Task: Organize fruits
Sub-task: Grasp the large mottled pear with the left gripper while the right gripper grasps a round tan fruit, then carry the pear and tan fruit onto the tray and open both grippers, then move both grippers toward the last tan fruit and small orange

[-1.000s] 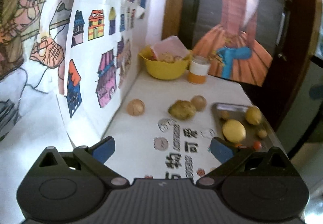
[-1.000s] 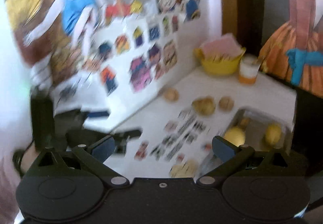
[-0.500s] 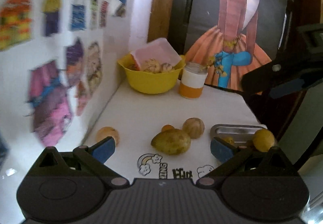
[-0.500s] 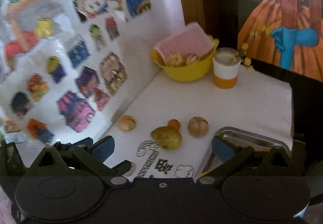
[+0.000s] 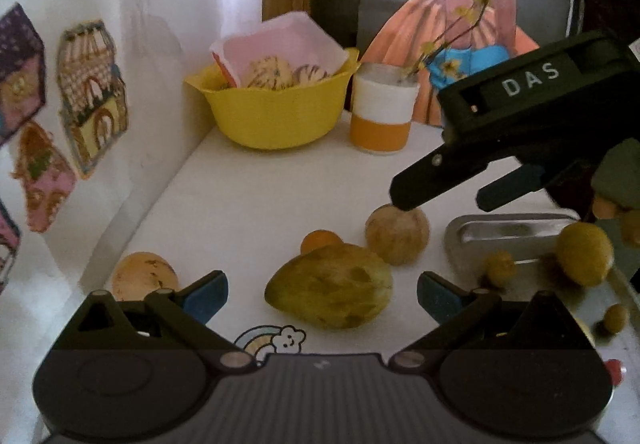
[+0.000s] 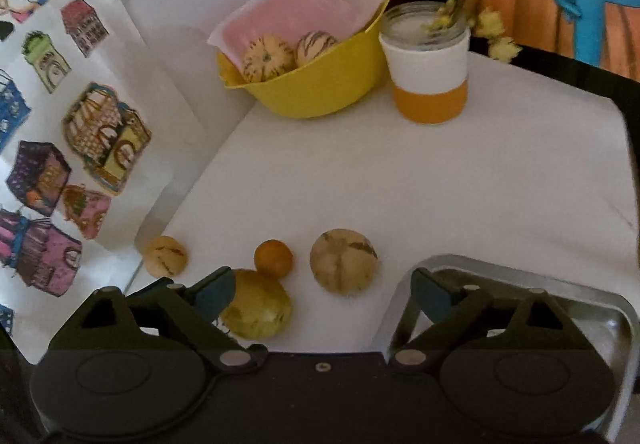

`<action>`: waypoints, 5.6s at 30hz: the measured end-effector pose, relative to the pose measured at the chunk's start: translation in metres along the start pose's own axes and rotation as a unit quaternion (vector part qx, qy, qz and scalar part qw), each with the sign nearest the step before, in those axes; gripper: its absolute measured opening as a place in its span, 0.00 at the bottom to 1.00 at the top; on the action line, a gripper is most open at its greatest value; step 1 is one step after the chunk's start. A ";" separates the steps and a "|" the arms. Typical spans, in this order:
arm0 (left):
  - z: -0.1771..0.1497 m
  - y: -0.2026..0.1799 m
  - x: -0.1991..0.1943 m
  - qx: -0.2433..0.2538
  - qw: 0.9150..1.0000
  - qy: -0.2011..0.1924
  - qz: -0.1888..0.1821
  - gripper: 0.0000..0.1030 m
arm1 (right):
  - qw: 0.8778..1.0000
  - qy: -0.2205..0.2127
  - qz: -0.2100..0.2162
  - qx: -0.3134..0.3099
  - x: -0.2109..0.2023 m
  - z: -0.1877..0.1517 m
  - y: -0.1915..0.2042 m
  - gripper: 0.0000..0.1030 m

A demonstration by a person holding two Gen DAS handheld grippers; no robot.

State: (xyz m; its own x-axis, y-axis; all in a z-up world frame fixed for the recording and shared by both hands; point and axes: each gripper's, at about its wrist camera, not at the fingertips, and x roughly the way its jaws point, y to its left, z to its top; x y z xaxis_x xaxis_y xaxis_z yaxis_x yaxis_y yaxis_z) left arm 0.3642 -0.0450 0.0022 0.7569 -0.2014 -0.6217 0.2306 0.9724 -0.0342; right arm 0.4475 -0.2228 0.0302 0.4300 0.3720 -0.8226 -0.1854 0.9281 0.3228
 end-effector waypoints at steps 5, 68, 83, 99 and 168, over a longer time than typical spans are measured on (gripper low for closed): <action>-0.002 0.005 0.016 -0.007 1.000 0.011 -0.005 0.99 | 1.000 0.014 0.003 0.002 0.025 0.005 -0.007 0.81; -0.015 -0.037 -0.066 -0.050 0.996 0.013 -0.072 0.75 | 1.000 -0.024 -0.001 -0.007 -0.068 -0.064 -0.015 0.49; -0.052 -0.099 -0.102 -0.019 0.989 0.034 -0.141 0.76 | 0.999 -0.017 -0.031 0.019 -0.115 -0.124 -0.054 0.49; -0.076 -0.125 -0.100 0.015 0.989 0.052 -0.139 0.76 | 0.999 -0.003 -0.029 0.021 -0.090 -0.129 -0.068 0.49; -0.131 -0.042 -0.192 0.004 0.992 0.080 -0.094 0.99 | 0.988 0.061 -0.050 -0.134 -0.175 -0.266 0.025 0.98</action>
State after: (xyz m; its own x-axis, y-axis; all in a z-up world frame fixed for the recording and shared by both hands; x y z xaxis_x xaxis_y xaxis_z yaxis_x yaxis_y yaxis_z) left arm 0.1292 -0.0320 0.0207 0.5939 -0.3577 -0.7207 0.3643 0.9182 -0.1555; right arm 0.1329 -0.2677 0.0576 0.3511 0.2601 -0.8995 -0.3813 0.9171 0.1164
